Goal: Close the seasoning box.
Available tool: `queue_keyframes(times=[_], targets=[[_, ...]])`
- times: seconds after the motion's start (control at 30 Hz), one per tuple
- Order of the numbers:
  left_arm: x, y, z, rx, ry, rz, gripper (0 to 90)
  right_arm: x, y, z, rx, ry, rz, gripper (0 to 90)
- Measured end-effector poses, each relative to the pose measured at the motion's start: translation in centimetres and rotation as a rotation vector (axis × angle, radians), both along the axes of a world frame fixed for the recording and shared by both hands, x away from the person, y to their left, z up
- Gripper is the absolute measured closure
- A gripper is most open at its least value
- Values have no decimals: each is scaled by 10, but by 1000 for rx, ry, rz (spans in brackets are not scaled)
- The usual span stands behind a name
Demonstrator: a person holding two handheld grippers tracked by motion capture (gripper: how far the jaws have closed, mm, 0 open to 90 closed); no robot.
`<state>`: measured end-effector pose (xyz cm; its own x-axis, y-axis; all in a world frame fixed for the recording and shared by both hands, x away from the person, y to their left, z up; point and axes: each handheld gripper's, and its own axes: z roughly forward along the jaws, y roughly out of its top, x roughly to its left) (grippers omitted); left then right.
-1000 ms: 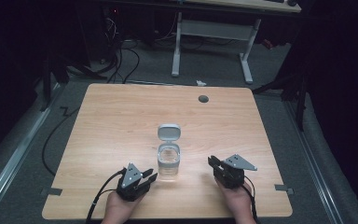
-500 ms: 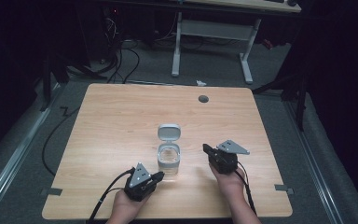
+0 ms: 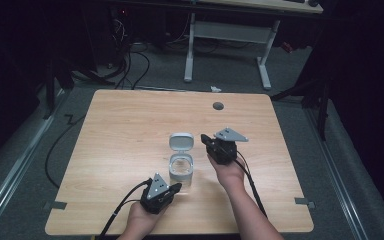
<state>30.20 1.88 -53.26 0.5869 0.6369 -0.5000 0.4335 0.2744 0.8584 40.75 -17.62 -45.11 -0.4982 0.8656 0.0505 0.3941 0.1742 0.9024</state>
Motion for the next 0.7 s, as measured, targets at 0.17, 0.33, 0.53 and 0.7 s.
queue_keyframes(times=[0.17,0.33,0.53,0.7], targets=[[1,0,0,-4,5,-3,898,20,16,13,7,-11,26,899],[1,0,0,-9,10,-3,897,14,28,20,0,-32,81,899],[0,0,0,-6,7,-1,897,-2,31,23,-13,-50,114,898],[1,0,0,-7,7,0,897,-16,32,24,-22,-57,130,897]])
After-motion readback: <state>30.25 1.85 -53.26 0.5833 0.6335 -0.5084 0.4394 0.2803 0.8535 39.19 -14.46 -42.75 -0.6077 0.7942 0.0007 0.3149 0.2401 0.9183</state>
